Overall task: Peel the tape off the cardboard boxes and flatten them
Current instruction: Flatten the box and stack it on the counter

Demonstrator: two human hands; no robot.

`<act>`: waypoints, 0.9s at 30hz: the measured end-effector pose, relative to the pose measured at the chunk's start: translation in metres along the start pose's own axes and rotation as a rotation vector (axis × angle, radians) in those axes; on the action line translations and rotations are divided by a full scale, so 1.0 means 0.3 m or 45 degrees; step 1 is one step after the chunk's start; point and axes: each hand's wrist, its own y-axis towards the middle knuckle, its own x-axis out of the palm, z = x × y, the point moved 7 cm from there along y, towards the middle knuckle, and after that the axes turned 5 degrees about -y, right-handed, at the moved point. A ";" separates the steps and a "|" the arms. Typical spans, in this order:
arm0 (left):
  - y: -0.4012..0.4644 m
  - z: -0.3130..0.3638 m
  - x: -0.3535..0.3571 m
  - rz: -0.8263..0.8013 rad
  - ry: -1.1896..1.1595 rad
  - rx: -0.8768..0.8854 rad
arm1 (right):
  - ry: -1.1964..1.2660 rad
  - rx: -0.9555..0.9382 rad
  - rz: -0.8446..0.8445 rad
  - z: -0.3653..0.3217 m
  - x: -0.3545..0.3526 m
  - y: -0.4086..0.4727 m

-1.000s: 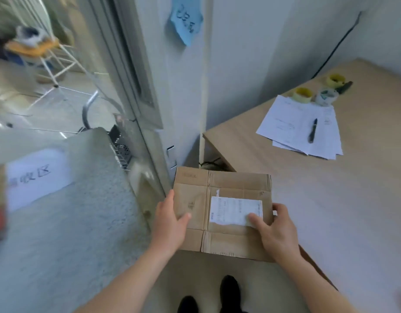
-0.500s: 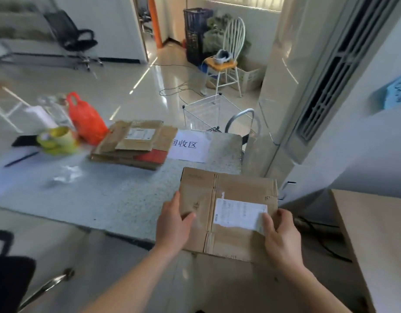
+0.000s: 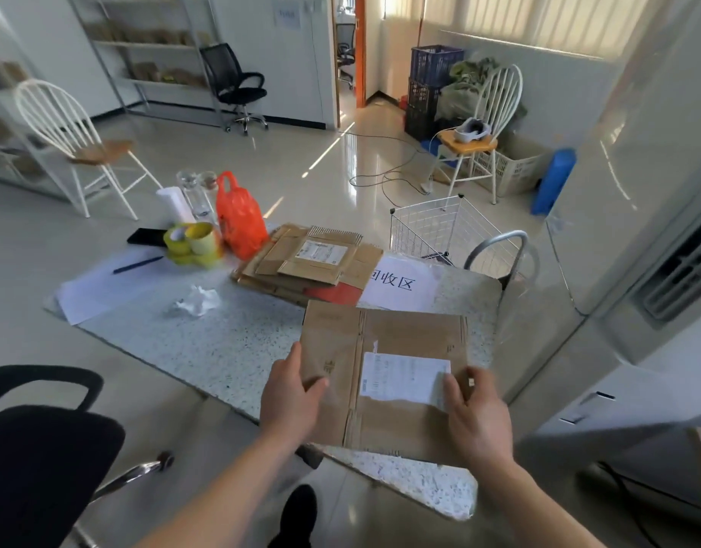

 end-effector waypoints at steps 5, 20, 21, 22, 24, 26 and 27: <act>0.288 -0.043 -0.054 -0.013 -0.036 0.031 | -0.071 0.000 -0.002 -0.156 0.168 0.169; 1.367 -0.102 -0.162 -0.164 0.308 0.021 | -0.206 -0.013 0.014 -0.648 0.742 0.845; 1.411 -0.112 -0.149 -0.181 0.331 0.023 | -0.239 -0.005 0.021 -0.654 0.772 0.876; 1.447 -0.123 -0.132 -0.204 0.369 0.028 | -0.279 0.009 0.022 -0.655 0.802 0.902; 1.494 -0.155 -0.077 -0.287 0.466 0.043 | -0.443 0.051 -0.008 -0.641 0.863 0.935; 1.505 -0.193 0.004 -0.447 0.569 0.068 | -0.676 0.032 -0.052 -0.615 0.927 0.940; 1.498 -0.211 0.052 -0.549 0.615 0.086 | -0.787 -0.038 -0.094 -0.602 0.964 0.931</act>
